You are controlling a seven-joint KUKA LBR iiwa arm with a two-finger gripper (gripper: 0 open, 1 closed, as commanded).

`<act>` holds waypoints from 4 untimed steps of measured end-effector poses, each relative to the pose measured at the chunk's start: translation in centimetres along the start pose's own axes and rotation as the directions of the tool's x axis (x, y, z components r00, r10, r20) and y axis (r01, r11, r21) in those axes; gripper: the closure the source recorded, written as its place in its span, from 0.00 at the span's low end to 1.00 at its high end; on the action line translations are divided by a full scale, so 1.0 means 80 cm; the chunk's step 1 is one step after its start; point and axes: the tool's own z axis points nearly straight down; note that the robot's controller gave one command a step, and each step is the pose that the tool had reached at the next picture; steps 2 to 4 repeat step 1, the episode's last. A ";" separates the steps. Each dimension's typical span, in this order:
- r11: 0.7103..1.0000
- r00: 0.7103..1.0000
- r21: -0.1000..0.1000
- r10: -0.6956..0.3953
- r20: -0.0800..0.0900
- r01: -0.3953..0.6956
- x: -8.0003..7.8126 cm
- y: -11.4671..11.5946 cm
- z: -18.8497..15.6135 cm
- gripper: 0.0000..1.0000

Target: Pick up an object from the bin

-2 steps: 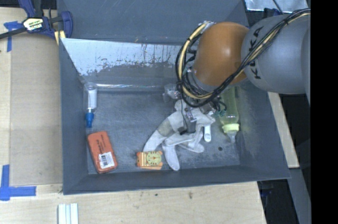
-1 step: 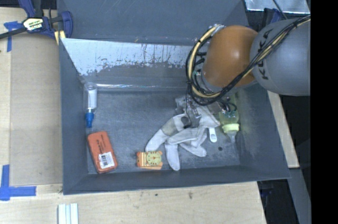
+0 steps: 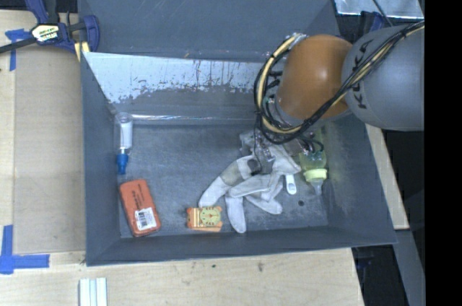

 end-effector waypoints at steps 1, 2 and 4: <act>1.000 1.000 0.001 0.015 -0.001 -0.015 -0.003 -0.002 -0.165 1.00; 1.000 1.000 0.001 0.015 -0.001 -0.015 -0.003 -0.002 -0.165 1.00; 1.000 1.000 0.001 0.015 -0.001 -0.015 -0.003 -0.002 -0.165 1.00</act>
Offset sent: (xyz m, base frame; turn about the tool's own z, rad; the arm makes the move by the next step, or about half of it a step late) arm 0.0000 0.0000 0.0000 0.0000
